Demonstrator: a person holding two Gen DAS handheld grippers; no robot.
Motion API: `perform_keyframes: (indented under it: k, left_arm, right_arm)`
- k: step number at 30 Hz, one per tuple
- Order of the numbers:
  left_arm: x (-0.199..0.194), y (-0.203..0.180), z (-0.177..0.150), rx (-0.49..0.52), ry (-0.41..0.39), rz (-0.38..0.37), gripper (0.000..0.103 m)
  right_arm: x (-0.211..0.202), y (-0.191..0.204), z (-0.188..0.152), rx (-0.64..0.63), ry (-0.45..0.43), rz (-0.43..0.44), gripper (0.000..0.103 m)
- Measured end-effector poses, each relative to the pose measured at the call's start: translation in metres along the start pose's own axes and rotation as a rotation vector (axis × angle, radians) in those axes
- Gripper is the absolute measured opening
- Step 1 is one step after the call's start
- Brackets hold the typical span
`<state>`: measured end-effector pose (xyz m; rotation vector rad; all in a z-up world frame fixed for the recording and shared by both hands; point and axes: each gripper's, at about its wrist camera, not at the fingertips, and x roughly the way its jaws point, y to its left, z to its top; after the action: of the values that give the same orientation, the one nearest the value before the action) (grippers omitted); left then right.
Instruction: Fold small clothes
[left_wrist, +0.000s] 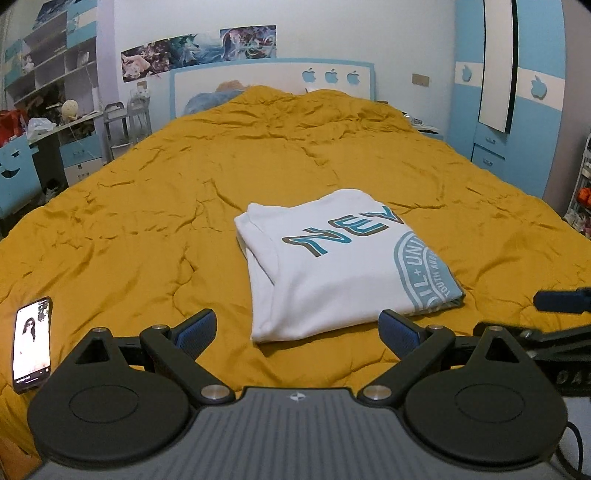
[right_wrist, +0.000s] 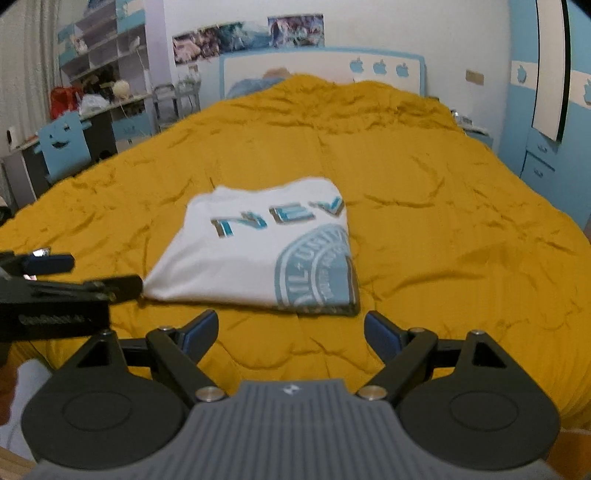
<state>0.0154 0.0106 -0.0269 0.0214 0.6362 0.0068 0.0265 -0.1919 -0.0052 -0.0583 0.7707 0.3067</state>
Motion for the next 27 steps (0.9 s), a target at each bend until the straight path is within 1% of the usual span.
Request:
perform_keyframes:
  k: [4,27]
  left_arm:
    - [0.0004,-0.002,-0.0002,0.002,0.001,0.001,0.103]
    - [0.0014,-0.0009,0.0012,0.002,0.002,0.001,0.103]
  right_arm:
    - [0.0078,-0.0019,-0.0025,0.012,0.038,0.008,0.082]
    - [0.0063,0.001,-0.0019,-0.002,0.031,0.015,0.082]
